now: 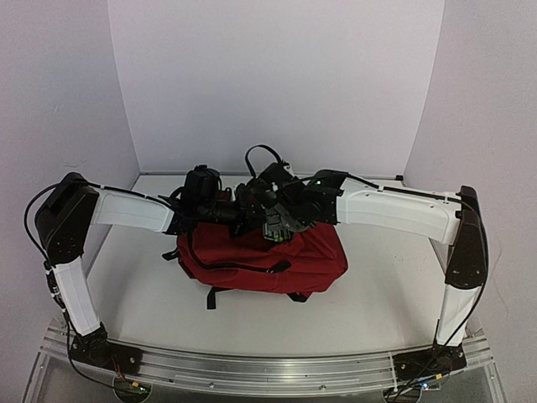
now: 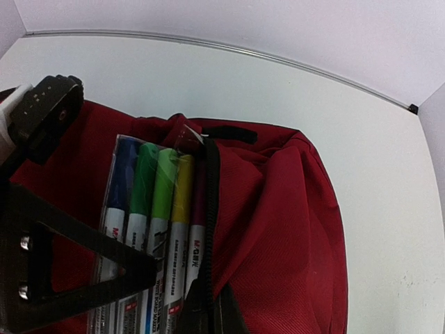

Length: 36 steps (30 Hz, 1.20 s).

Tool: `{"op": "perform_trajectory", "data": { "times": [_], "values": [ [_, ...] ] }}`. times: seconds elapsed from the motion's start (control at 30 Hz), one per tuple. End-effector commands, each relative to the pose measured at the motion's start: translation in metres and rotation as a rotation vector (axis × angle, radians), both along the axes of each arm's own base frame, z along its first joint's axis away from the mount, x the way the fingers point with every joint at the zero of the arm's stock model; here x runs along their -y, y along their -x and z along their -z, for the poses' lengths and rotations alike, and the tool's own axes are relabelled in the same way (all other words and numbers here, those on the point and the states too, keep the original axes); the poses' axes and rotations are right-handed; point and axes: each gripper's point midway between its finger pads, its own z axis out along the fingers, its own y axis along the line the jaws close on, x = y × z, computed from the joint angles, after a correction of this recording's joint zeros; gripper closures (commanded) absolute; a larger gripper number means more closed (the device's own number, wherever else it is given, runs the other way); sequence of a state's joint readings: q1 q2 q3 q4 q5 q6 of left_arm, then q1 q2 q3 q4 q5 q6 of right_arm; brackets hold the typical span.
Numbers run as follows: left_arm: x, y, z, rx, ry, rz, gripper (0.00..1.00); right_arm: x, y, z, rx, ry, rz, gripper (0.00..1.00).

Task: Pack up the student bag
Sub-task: Place the stationery in the student bag.

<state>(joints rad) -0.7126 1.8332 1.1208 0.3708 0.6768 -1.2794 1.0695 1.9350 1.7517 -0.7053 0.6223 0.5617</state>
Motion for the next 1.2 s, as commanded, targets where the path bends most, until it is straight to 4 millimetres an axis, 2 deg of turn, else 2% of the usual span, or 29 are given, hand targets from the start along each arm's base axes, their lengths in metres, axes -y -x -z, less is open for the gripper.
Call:
{"op": "perform_trajectory", "data": {
  "times": [0.0, 0.2, 0.27, 0.5, 0.63, 0.7, 0.83, 1.03, 1.17],
  "values": [
    [0.024, 0.018, -0.003, 0.051, -0.015, 0.060, 1.00, -0.036, -0.004, -0.092, 0.158, -0.325, -0.003, 1.00],
    [0.016, 0.008, 0.014, 0.081, -0.107, 0.001, 1.00, -0.052, 0.005, -0.113, 0.100, -0.443, -0.090, 1.00],
    [0.023, 0.009, 0.009, 0.082, -0.078, 0.018, 1.00, -0.051, 0.006, -0.117, 0.101, -0.460, -0.094, 1.00],
    [0.047, 0.013, -0.011, 0.120, -0.012, 0.064, 1.00, -0.053, 0.003, -0.108, 0.097, -0.457, -0.083, 1.00],
    [0.054, 0.011, -0.001, 0.120, -0.014, 0.064, 0.96, -0.051, 0.001, -0.106, 0.107, -0.454, -0.066, 1.00],
    [0.055, 0.011, 0.003, 0.122, -0.013, 0.065, 0.89, -0.049, 0.001, -0.106, 0.110, -0.451, -0.060, 1.00],
    [0.048, 0.013, 0.002, 0.158, -0.056, 0.062, 0.70, -0.043, 0.001, -0.104, 0.116, -0.441, -0.045, 1.00],
    [0.018, 0.016, -0.009, 0.252, -0.209, 0.020, 0.44, -0.036, 0.002, -0.101, 0.116, -0.433, -0.033, 1.00],
    [0.002, 0.023, -0.016, 0.278, -0.264, 0.014, 0.34, -0.035, 0.002, -0.099, 0.109, -0.431, -0.034, 1.00]
  ]
}}
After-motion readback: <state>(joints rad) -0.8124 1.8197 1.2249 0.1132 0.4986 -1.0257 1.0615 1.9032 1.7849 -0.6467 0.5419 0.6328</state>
